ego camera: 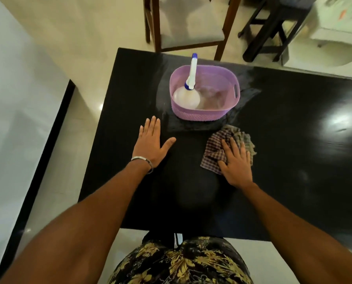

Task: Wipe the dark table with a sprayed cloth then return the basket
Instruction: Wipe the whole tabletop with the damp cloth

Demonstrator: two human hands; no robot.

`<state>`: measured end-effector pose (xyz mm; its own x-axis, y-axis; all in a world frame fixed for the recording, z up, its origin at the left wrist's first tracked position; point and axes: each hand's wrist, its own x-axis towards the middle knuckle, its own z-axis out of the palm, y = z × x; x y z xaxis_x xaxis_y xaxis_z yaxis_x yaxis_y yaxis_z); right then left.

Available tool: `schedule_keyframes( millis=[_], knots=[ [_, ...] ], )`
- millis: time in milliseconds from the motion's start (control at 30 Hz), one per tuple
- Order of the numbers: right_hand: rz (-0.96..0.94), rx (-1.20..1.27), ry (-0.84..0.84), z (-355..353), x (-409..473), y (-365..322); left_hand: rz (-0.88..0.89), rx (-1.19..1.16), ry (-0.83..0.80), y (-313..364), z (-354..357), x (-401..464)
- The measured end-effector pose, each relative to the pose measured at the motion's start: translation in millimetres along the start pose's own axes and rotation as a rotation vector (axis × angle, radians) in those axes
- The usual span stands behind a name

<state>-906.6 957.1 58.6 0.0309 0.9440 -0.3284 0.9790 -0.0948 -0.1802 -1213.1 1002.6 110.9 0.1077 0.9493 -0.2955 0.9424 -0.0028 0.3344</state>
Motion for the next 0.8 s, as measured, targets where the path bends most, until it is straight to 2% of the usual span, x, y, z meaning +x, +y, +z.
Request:
schedule_keyframes(
  millis=[167,300,367,533,667,733,800],
  knots=[
    [0.146,0.055,0.021,-15.3,16.2,32.4,-0.013,0.020,-0.002,26.2,-1.6,3.0],
    [0.224,0.095,0.020,-15.6,19.1,11.3,-0.042,0.020,-0.002,44.3,2.5,7.1],
    [0.160,0.088,0.019,-13.0,16.5,-6.5,-0.048,0.017,-0.002,54.5,6.9,8.7],
    [-0.225,0.034,-0.055,2.7,4.6,-53.3,-0.044,-0.009,0.020,71.3,21.3,13.9],
    [-0.433,-0.010,-0.077,0.1,14.1,-38.9,-0.047,-0.006,0.045,81.6,29.7,20.9],
    [-0.463,-0.025,-0.046,-4.1,22.6,-12.9,-0.045,-0.013,0.046,86.1,31.7,22.7],
    [-0.369,-0.028,-0.001,-12.6,32.8,19.4,-0.043,-0.020,0.045,89.8,32.0,24.5]
  ],
)
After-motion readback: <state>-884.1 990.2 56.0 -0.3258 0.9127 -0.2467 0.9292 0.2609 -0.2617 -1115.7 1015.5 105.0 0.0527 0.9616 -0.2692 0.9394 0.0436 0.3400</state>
